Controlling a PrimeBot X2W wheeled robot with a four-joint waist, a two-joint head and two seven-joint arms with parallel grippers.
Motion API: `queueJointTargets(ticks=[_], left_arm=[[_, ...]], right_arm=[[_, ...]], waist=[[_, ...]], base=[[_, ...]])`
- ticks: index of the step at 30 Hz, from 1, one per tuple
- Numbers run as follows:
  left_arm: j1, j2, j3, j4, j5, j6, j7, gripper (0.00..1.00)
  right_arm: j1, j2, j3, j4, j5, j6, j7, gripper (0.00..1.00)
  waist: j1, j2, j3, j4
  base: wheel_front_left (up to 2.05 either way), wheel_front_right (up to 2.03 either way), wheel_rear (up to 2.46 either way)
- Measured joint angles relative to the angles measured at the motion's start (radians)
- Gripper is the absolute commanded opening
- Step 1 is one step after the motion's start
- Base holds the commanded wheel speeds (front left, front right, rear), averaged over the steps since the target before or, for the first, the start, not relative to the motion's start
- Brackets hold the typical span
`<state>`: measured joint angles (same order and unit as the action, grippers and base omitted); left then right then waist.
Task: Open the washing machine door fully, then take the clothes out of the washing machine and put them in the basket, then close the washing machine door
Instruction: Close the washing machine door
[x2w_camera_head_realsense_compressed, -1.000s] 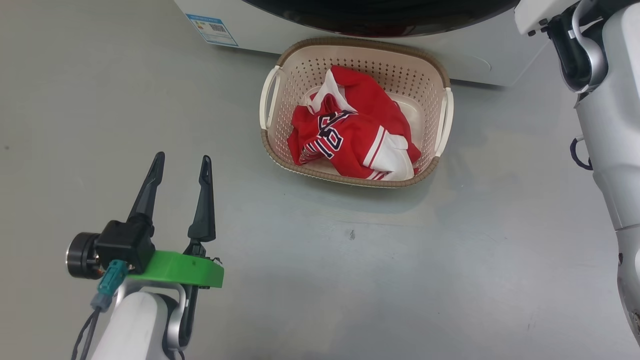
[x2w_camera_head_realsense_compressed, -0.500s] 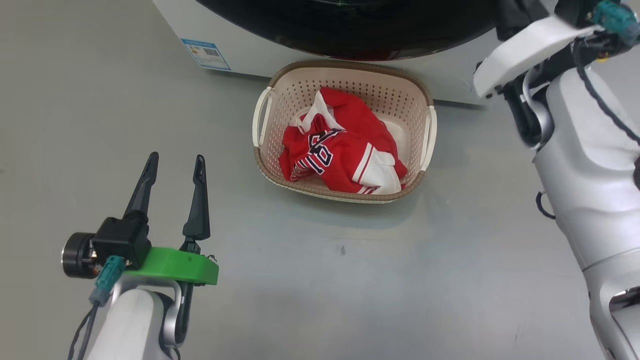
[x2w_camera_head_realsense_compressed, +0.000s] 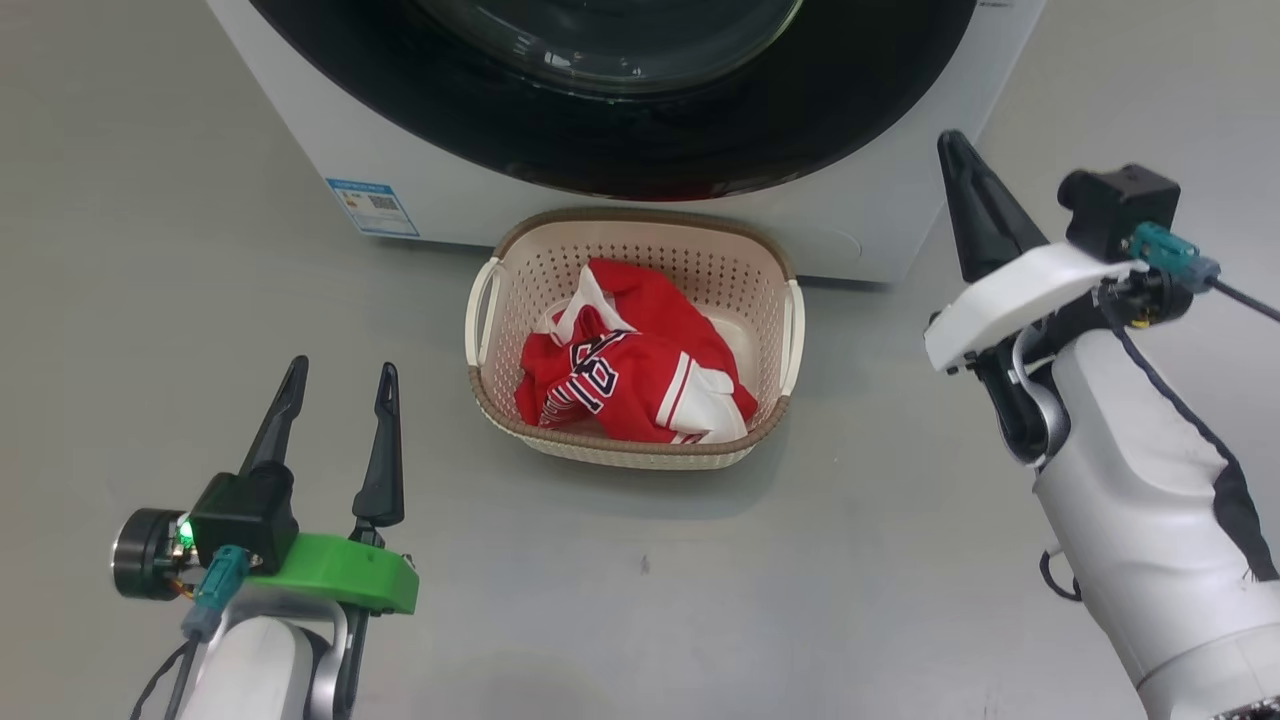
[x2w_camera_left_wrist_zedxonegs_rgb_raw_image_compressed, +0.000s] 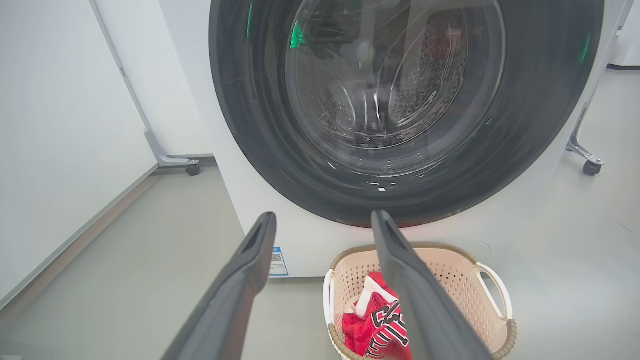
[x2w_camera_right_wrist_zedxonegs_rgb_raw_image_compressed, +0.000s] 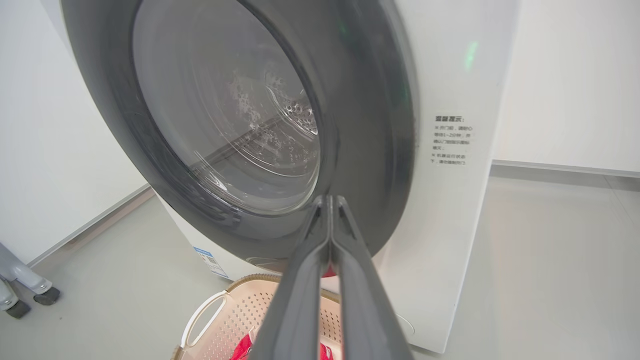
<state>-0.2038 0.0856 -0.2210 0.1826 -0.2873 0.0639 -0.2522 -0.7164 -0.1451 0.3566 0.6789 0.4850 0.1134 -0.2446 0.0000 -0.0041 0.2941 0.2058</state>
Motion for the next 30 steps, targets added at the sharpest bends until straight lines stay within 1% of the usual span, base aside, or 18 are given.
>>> queueJointTargets(ticks=[1,3,4,13,14,23,28,30], left_arm=[[0.004,0.001,0.0,0.002,0.0,0.0,0.0,1.0],[0.015,0.004,0.0,0.006,0.0,-0.003,0.0,1.0],[0.022,0.006,0.0,0.009,0.0,-0.005,0.0,1.0],[0.082,0.03,0.0,0.02,0.007,-0.009,0.0,1.0],[0.085,0.031,-0.001,0.02,0.007,-0.011,0.0,1.0],[0.132,0.031,-0.003,0.026,0.007,-0.012,0.0,1.0],[0.15,0.034,-0.005,0.025,0.007,-0.012,0.0,1.0],[0.156,0.035,-0.005,0.024,0.007,-0.012,0.0,1.0]], right_arm=[[0.02,0.0,-0.006,0.0,0.005,0.0,0.0,0.44],[0.06,0.0,-0.02,0.001,0.016,0.0,0.0,0.89],[0.078,0.0,-0.024,0.001,0.017,0.0,0.0,1.0],[0.207,0.0,-0.035,-0.014,0.016,-0.004,-0.002,1.0],[0.221,0.0,-0.039,-0.017,0.016,-0.012,-0.002,1.0],[0.343,-0.004,-0.065,-0.07,0.005,-0.04,-0.003,1.0],[0.405,-0.01,-0.074,-0.111,-0.01,-0.064,-0.003,1.0],[0.426,-0.01,-0.077,-0.131,-0.013,-0.065,-0.003,1.0]], waist=[[0.0,0.0,-0.009,-0.005],[0.0,0.0,-0.029,-0.015],[0.0,0.0,-0.039,-0.021],[-0.0001,0.0,-0.122,-0.078],[0.0,0.0,-0.128,-0.084],[-0.0001,0.0,-0.189,-0.128],[-0.0001,0.0,-0.215,-0.15],[-0.0001,0.0,-0.223,-0.157]], base=[[0.0,0.0,0.0],[0.0,0.0,0.0],[0.0,0.0,0.0],[0.0,0.0,0.0],[0.0,0.0,0.0],[0.0,0.0,0.0],[0.0,0.0,0.0],[0.0,0.0,0.0]])
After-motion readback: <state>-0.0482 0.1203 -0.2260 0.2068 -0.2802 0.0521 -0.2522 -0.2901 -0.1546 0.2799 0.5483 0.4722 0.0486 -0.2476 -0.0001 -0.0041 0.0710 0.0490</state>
